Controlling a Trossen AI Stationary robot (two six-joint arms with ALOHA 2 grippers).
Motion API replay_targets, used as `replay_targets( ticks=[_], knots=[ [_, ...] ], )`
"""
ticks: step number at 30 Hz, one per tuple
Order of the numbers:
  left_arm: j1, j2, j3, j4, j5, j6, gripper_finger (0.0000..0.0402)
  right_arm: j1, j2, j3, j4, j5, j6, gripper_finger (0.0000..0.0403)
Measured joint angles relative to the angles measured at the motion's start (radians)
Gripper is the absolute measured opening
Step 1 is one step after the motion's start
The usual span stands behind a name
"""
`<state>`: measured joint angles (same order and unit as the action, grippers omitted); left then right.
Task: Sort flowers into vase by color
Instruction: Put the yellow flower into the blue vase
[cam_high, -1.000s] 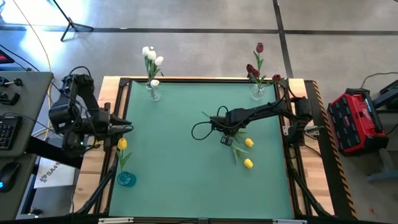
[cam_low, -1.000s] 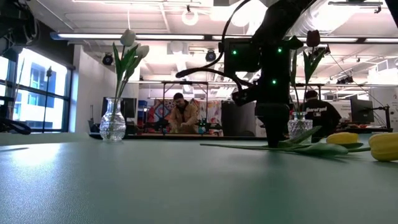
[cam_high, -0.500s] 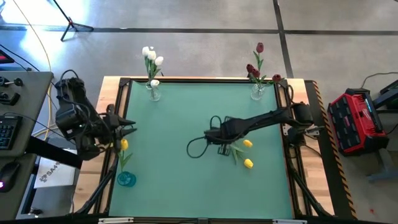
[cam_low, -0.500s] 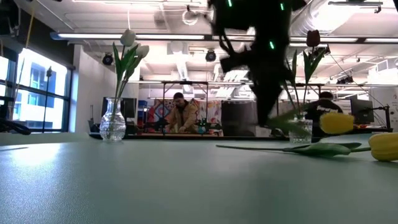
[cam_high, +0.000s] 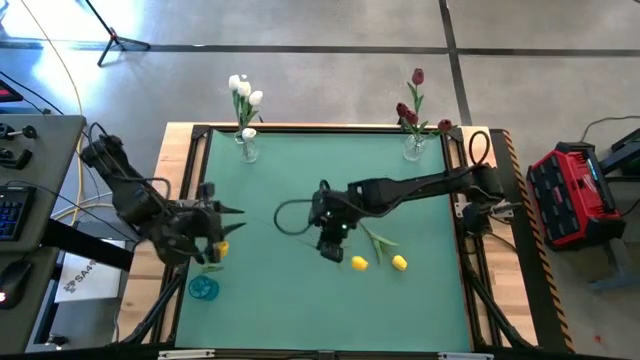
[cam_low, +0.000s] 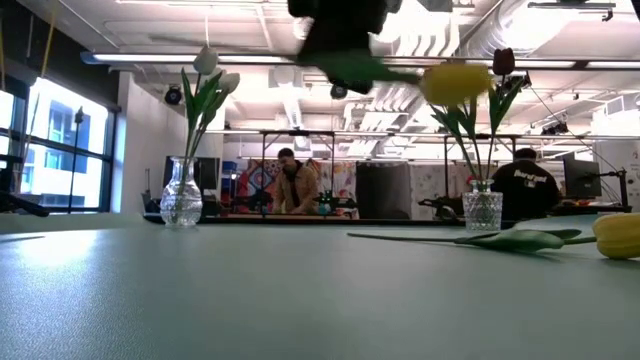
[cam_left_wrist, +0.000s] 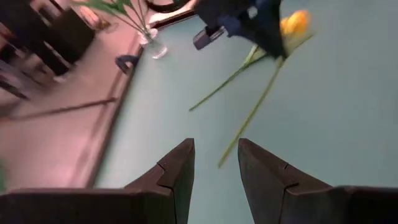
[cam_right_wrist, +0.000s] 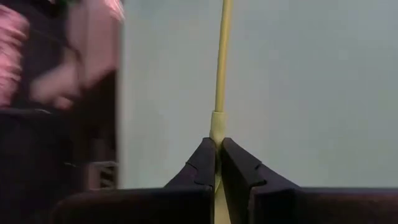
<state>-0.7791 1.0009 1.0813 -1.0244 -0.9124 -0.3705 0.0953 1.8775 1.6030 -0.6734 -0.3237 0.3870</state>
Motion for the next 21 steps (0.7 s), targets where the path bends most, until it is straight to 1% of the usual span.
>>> replay_targets(
  ticks=[3, 5, 8, 10, 13, 17, 21],
  knots=[
    [0.026, 0.05, 0.0, 0.013, -0.05, 0.104, 0.011, -0.021, 0.0, 0.001, 0.07, -0.07, 0.053, 0.0001],
    [0.038, 0.077, 0.0, 0.013, -0.106, 0.16, 0.011, -0.034, 0.0, 0.001, 0.086, -0.074, 0.067, 0.0001],
    [0.049, 0.092, 0.002, 0.006, -0.238, 0.211, 0.011, -0.057, 0.0, 0.001, 0.085, -0.07, 0.067, 0.0001],
    [0.052, 0.086, 0.023, -0.007, -0.283, 0.218, 0.011, -0.067, 0.0, 0.001, 0.08, -0.056, 0.059, 0.0001],
    [0.053, 0.062, 0.065, -0.008, -0.305, 0.222, 0.011, -0.076, 0.0, 0.001, 0.078, -0.025, 0.042, 0.0001],
    [0.038, 0.032, 0.127, -0.006, -0.298, 0.222, 0.011, -0.071, 0.0, 0.001, 0.071, -0.025, 0.012, 0.0001],
    [0.019, 0.015, 0.185, -0.005, -0.245, 0.23, 0.011, -0.06, 0.0, 0.001, 0.055, -0.024, -0.023, 0.0]
  ],
)
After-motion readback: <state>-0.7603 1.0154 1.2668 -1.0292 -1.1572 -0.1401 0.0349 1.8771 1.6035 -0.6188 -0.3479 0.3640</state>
